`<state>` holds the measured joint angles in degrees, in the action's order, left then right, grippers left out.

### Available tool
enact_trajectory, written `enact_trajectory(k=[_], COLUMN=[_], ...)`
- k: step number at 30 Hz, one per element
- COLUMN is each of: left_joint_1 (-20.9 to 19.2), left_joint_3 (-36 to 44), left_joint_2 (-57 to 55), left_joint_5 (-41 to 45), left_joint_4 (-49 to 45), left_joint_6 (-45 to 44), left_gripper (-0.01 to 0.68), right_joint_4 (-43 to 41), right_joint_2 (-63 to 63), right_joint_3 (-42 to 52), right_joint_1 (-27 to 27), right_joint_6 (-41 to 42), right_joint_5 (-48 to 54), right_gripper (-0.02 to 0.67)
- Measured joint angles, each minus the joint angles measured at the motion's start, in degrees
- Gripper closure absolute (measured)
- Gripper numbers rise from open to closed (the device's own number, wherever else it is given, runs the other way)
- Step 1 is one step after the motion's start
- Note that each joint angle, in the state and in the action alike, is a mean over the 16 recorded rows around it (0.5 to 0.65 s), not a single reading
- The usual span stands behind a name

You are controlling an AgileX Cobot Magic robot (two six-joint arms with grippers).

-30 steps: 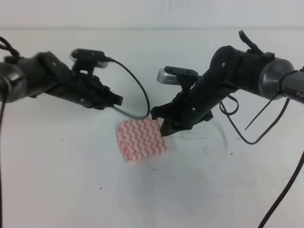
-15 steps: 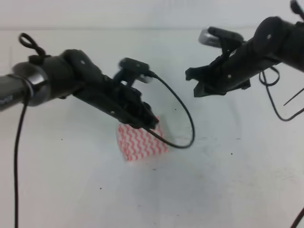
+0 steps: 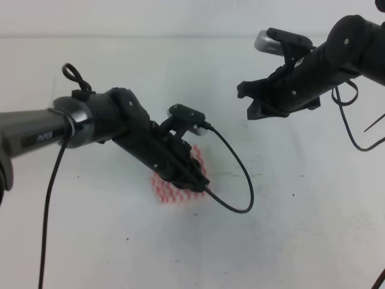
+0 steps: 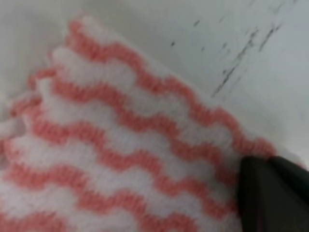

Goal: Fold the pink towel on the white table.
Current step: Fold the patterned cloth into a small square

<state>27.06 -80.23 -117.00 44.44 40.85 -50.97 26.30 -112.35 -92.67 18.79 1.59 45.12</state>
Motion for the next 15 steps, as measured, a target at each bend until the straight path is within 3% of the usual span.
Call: enact_trajectory(k=[15], left_joint_1=[0.0], left_joint_3=[0.4], left_joint_2=[3.5], left_joint_5=[-3.7], left_joint_4=[-2.2], left_joint_6=[-0.4], left_gripper=[0.673], right_joint_4=[-0.6], right_joint_2=[1.8], right_joint_3=[0.0], right_joint_1=[0.1], right_joint_6=[1.1], right_joint_5=[0.8], right_gripper=[0.651])
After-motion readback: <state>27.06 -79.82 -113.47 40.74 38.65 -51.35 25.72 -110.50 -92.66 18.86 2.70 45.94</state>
